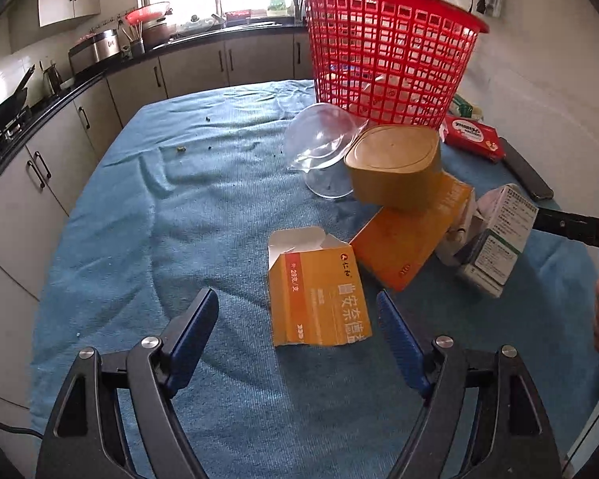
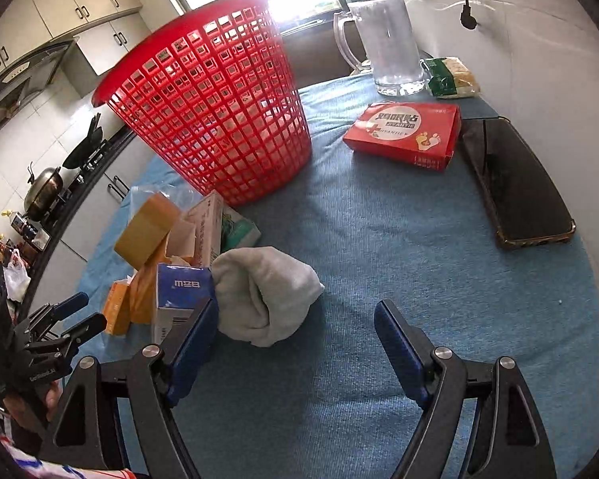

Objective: Collect trash
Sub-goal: 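Grasp the orange paper box with the left tool while the right tool grasps the white cloth, then carry the orange box and white cloth in both tools toward the red basket, then open the left tool over the basket while the right tool releases the cloth into it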

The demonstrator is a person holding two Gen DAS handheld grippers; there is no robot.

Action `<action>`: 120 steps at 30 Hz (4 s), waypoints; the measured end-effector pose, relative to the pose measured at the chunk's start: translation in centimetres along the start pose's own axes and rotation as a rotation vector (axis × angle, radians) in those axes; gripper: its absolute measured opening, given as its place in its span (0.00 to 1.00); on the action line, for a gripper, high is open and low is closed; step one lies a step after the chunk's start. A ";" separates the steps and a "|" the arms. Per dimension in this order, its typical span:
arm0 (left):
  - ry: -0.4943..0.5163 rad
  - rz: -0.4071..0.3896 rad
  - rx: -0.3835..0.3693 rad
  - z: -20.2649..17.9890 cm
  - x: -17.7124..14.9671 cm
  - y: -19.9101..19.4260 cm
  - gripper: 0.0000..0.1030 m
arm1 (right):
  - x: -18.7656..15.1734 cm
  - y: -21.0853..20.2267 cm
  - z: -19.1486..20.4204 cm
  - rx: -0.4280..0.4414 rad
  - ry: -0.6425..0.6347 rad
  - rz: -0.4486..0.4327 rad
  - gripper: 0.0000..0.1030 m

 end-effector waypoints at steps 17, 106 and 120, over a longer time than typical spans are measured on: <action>-0.040 0.075 -0.065 -1.2 0.0 1.9 0.45 | 0.5 2.4 1.0 -0.006 -0.031 0.012 0.50; -0.153 -0.189 -0.151 -2.5 26.1 -4.7 0.64 | 20.0 -3.0 9.2 0.015 -0.131 -0.277 0.50; -0.242 -0.238 -0.099 2.2 21.3 -9.4 0.71 | 17.0 -6.8 8.4 0.016 -0.114 -0.310 0.64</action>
Point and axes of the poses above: each gripper's, at about its wrist camera, not at the fingertips, and y roughly the way its jaws point, z to its left, x to its top, the point moved 5 cm from there along y, roughly the way its jaws point, and after that the axes turned 2 degrees about -x, right-handed, at the moved point
